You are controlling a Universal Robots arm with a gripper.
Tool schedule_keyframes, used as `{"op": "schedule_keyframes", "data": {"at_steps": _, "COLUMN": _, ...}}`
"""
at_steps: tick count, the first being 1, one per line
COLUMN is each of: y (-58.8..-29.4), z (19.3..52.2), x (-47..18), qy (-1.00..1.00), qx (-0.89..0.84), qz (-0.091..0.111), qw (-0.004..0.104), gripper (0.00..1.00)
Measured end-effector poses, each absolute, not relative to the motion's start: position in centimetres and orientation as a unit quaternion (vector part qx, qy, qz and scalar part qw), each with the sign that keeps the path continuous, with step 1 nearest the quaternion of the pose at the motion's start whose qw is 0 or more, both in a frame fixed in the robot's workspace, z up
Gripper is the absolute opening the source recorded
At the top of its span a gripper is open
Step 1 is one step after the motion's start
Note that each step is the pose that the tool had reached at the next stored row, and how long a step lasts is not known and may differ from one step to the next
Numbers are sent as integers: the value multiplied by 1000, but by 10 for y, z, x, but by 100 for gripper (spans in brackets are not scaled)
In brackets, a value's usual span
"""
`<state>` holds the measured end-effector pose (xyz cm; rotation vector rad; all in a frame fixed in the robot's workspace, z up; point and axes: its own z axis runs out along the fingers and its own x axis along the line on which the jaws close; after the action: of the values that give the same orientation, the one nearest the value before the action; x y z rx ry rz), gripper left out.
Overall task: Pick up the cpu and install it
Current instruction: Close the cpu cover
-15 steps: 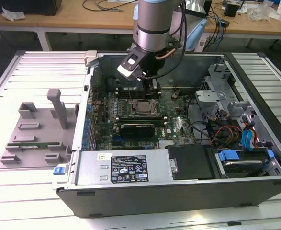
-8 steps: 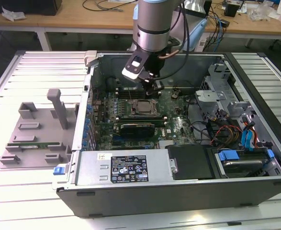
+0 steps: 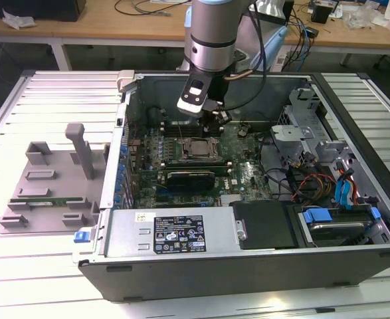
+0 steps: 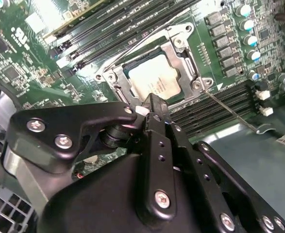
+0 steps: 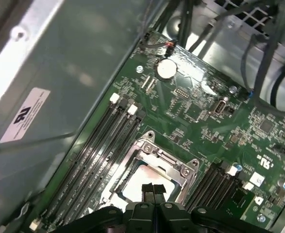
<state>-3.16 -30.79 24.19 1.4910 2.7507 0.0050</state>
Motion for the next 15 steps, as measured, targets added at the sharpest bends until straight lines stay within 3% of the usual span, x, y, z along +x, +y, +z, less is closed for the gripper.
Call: {"op": "schedule_keyframes", "data": {"at_steps": 15, "y": -308, "z": 242, "x": -32, "qy": 935, "qx": 355, "qz": 2, "qw": 6, "gripper": 11}}
